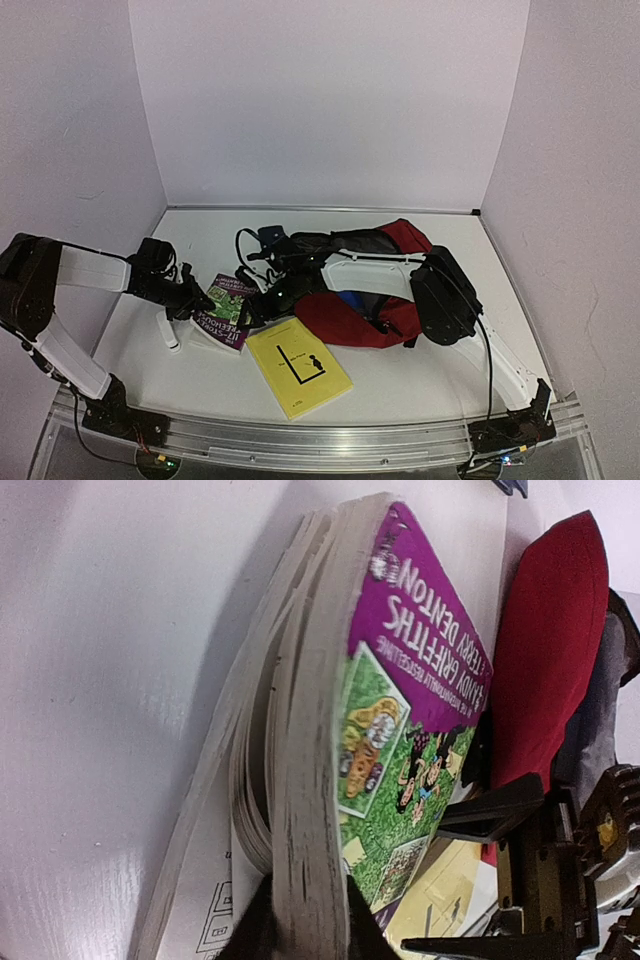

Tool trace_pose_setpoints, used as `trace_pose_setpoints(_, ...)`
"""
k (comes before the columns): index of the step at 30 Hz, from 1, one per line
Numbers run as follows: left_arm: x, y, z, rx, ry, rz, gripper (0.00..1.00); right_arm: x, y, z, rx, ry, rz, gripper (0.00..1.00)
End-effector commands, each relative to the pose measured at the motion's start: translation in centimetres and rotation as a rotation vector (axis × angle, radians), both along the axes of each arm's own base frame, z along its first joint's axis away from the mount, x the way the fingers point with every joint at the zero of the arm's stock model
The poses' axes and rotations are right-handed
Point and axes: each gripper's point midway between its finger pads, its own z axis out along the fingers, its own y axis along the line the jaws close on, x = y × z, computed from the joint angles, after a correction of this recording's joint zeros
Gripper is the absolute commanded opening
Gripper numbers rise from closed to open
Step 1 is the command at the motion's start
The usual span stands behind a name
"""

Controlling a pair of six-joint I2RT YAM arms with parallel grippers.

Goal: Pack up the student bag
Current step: Pick up the book from the center of the board.

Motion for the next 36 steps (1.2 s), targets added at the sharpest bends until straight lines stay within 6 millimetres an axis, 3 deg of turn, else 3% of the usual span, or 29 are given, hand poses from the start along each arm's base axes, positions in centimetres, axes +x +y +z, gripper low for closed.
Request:
trace_pose_setpoints(1,0.7,-0.9,4.1,-0.012,-0.084,-0.045,0.07,0.5,0.9,4.7,0.086,-0.086,0.011,0.76)
trace_pose_setpoints(4,1.2,-0.6,6.7,-0.011,-0.14,-0.026,0.0,1.7,0.3,8.5,0.131,-0.115,-0.017,0.87)
trace_pose_setpoints(7,1.8,-0.9,10.3,-0.054,-0.218,-0.015,0.0,3.4,-1.2,13.1,0.183,-0.154,-0.056,0.94)
trace_pose_setpoints(12,2.3,-2.2,16.6,-0.156,-0.364,-0.058,0.0,5.3,-4.8,19.5,0.255,-0.199,-0.107,0.98)
trace_pose_setpoints(16,1.1,-3.8,20.6,-0.233,-0.469,-0.205,0.0,5.9,-8.6,23.0,0.297,-0.211,-0.105,0.98)
trace_pose_setpoints(20,-1.2,-4.5,23.6,-0.267,-0.566,-0.331,0.0,5.1,-12.3,23.3,0.287,-0.158,-0.094,0.98)
trace_pose_setpoints(22,-2.4,-4.8,25.1,-0.29,-0.612,-0.383,0.0,3.7,-13.5,22.3,0.267,-0.114,-0.08,0.98)
trace_pose_setpoints(27,-5.3,-5.7,28.3,-0.336,-0.705,-0.505,0.0,-0.2,-14.4,22.1,0.31,0.038,0.003,0.98)
trace_pose_setpoints(36,-8.5,-9.6,27.0,-0.36,-0.681,-0.666,0.0,-4.5,-14.4,24.4,0.387,0.099,0.135,0.98)
